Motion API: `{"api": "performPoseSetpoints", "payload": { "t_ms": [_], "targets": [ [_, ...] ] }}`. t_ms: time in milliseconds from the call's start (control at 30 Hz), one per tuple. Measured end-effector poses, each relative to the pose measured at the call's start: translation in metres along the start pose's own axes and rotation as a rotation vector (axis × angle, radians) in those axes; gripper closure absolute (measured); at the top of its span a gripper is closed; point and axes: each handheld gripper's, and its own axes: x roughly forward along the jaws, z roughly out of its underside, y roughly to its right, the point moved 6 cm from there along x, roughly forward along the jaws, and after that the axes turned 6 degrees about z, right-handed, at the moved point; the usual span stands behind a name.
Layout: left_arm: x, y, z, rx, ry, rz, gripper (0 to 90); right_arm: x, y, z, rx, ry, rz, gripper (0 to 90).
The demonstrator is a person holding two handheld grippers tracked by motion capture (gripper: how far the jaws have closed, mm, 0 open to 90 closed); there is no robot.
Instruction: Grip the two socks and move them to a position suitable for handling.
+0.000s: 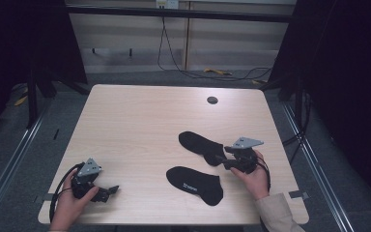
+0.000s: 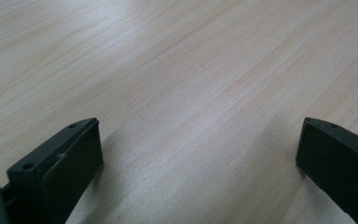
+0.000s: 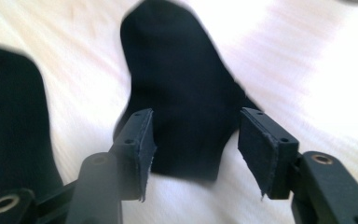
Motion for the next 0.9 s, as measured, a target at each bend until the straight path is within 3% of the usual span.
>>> {"api": "performPoseSetpoints", "payload": {
  "t_ms": [100,133,267,400,433,467,567,600,733,833,900],
  "targets": [
    [0.000,0.000,0.000,0.001,0.000,0.000,0.0,0.000,-0.003,-0.001,0.017,-0.008,-0.004,56.4],
    [0.000,0.000,0.000,0.000,0.000,0.000,0.0,0.004,-0.009,0.000,0.040,-0.013,-0.030,65.7],
    [0.000,0.000,0.000,0.000,0.000,-0.001,0.0,0.016,-0.024,-0.010,0.017,0.008,-0.062,66.2],
    [0.000,0.000,0.000,0.000,0.000,-0.003,0.0,0.030,-0.030,-0.018,0.003,0.009,-0.051,64.7],
    [0.000,0.000,0.000,0.000,0.000,-0.004,0.0,0.034,-0.031,-0.018,0.010,0.000,-0.050,65.2],
    [0.000,0.000,0.000,0.000,0.000,-0.004,0.0,0.041,-0.033,-0.014,-0.034,-0.047,-0.033,66.8],
    [0.000,0.000,0.000,0.000,0.000,-0.004,0.0,0.043,-0.035,-0.012,-0.033,-0.045,-0.064,66.9],
    [0.000,0.000,0.000,0.002,-0.001,-0.007,0.0,0.041,-0.038,-0.011,-0.051,-0.050,-0.096,66.9],
    [0.000,0.000,0.000,0.000,0.000,-0.004,0.0,0.039,-0.043,-0.010,-0.086,-0.047,-0.129,67.5],
    [0.000,0.000,0.000,0.000,0.000,-0.003,0.0,0.033,-0.047,-0.007,-0.130,-0.054,-0.190,67.6],
    [0.000,0.000,0.000,-0.001,0.000,-0.002,0.0,0.029,-0.047,-0.005,-0.119,-0.054,-0.214,67.7]
  ]
}}
